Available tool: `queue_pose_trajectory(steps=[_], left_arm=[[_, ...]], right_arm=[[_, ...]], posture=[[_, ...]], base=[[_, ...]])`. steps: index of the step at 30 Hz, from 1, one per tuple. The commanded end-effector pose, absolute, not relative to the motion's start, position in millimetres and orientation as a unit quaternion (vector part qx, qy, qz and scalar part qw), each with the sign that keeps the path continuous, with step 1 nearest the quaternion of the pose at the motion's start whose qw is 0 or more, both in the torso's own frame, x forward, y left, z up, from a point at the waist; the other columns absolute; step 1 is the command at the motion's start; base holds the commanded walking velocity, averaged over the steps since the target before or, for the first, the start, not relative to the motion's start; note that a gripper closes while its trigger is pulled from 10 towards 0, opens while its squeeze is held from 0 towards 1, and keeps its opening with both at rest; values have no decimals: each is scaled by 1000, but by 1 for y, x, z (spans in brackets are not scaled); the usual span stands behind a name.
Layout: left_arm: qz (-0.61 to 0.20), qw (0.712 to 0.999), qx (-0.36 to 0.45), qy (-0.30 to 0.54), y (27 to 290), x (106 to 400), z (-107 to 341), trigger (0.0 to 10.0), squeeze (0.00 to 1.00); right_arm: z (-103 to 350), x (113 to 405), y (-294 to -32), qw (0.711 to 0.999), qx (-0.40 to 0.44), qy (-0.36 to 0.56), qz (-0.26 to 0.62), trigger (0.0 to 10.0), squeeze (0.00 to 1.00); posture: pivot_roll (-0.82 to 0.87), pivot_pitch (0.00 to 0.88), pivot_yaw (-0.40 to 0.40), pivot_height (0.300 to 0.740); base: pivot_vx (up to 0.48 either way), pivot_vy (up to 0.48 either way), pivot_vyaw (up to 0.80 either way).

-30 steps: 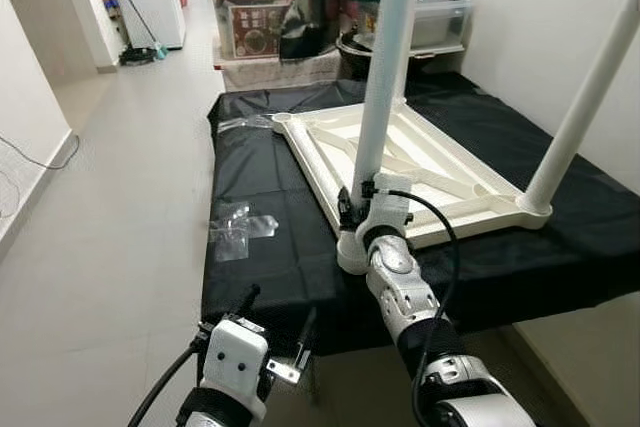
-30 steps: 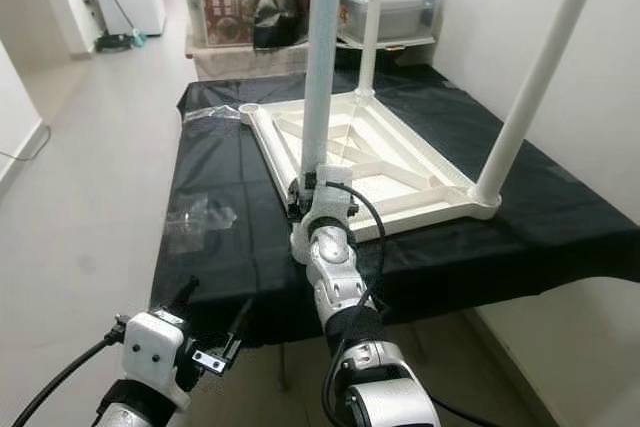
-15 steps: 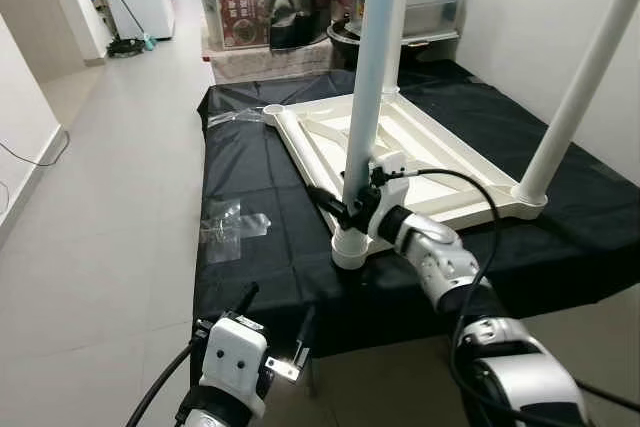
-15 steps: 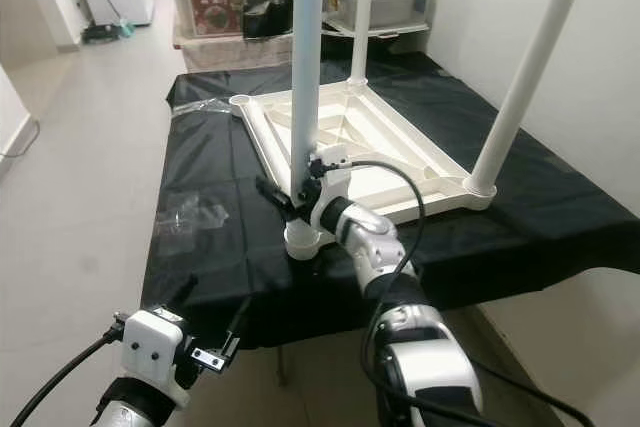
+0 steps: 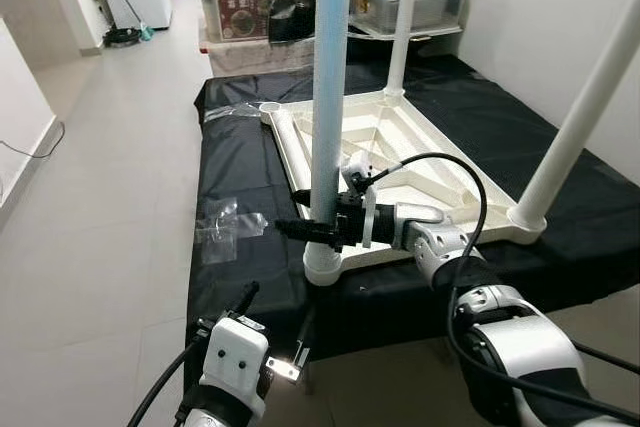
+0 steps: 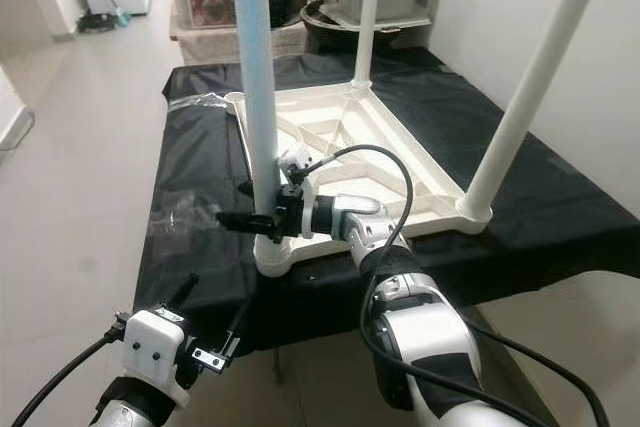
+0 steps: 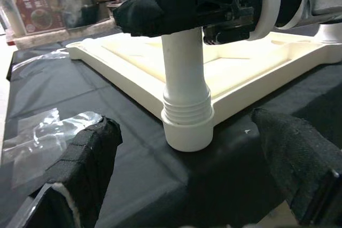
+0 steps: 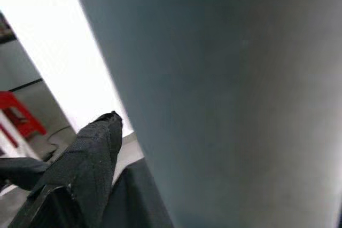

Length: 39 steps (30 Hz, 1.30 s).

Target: Building children table

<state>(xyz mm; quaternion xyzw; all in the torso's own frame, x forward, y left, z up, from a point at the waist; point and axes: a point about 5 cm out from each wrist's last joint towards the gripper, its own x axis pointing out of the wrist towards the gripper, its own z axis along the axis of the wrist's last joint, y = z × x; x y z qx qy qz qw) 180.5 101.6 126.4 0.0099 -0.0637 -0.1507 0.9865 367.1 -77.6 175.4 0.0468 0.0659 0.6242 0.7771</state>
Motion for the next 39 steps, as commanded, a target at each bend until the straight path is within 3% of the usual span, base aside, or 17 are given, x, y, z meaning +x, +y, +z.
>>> queue_pose_trajectory(steps=[1,3,4,9,13,14,16,18,19,22,30,34,35,36,37,38,39], left_arm=[[-152,987,14,-51,101,179,120,10000,0],[-152,987,14,-51,101,179,120,10000,0],[-152,987,14,-51,101,179,120,10000,0],[-153,987,14,-50,101,178,119,10000,0],[-153,987,15,-50,101,179,119,10000,0],[-153,987,15,-49,101,179,118,10000,0],[-153,987,15,-49,101,179,118,10000,0],[-153,987,15,-49,102,179,118,10000,0],[-153,987,15,-49,102,179,118,10000,0],[-155,987,15,-48,102,179,118,10000,0],[-156,987,16,-48,102,180,118,10000,0],[-155,987,17,-49,102,181,118,10000,0],[-154,987,18,-49,102,182,118,10000,0],[-154,987,18,-49,102,182,118,10000,0],[-154,987,17,-50,102,182,118,10000,0],[-154,987,17,-50,102,182,118,10000,0],[-153,987,17,-50,101,182,118,10000,0]], right_arm=[[172,359,-64,736,46,78,671,4235,0],[172,359,-64,736,46,78,671,4235,0],[169,355,-61,718,45,82,689,0,0],[164,355,-58,734,46,71,674,0,0],[161,362,-59,793,37,52,606,0,0],[159,369,-62,838,24,51,543,0,0],[159,369,-62,838,24,51,543,0,0],[149,384,-87,938,-7,57,343,0,0],[149,384,-87,938,-7,57,343,0,0],[142,391,-126,994,-15,62,92,0,0],[134,380,-138,996,25,59,-64,0,0],[128,368,-117,989,78,67,-102,0,0],[129,367,-100,991,84,66,-79,6627,0],[129,367,-100,991,84,66,-79,6627,0],[130,368,-88,993,89,59,-53,10000,0],[132,369,-81,994,94,49,-27,10000,1000],[134,370,-78,994,96,41,-12,10000,1000]], posture=[[97,0,-32,740],[97,0,-32,740],[95,0,-30,740],[92,0,-25,740],[92,0,-25,740],[84,0,-22,740],[84,0,-22,740],[68,0,-11,740],[68,0,-11,740],[61,0,-11,740],[70,0,-11,740],[70,0,-10,740],[72,0,-16,740],[72,0,-16,740],[72,0,-16,740],[73,0,-19,740],[73,0,-19,740]], base=[[0,0,0],[0,0,0],[0,0,0],[0,0,0],[0,0,0],[0,0,0],[0,0,0],[0,0,0],[0,0,0],[0,0,0],[0,0,0],[0,0,0],[0,0,0],[0,0,0],[0,0,0],[0,0,0],[0,0,0]])
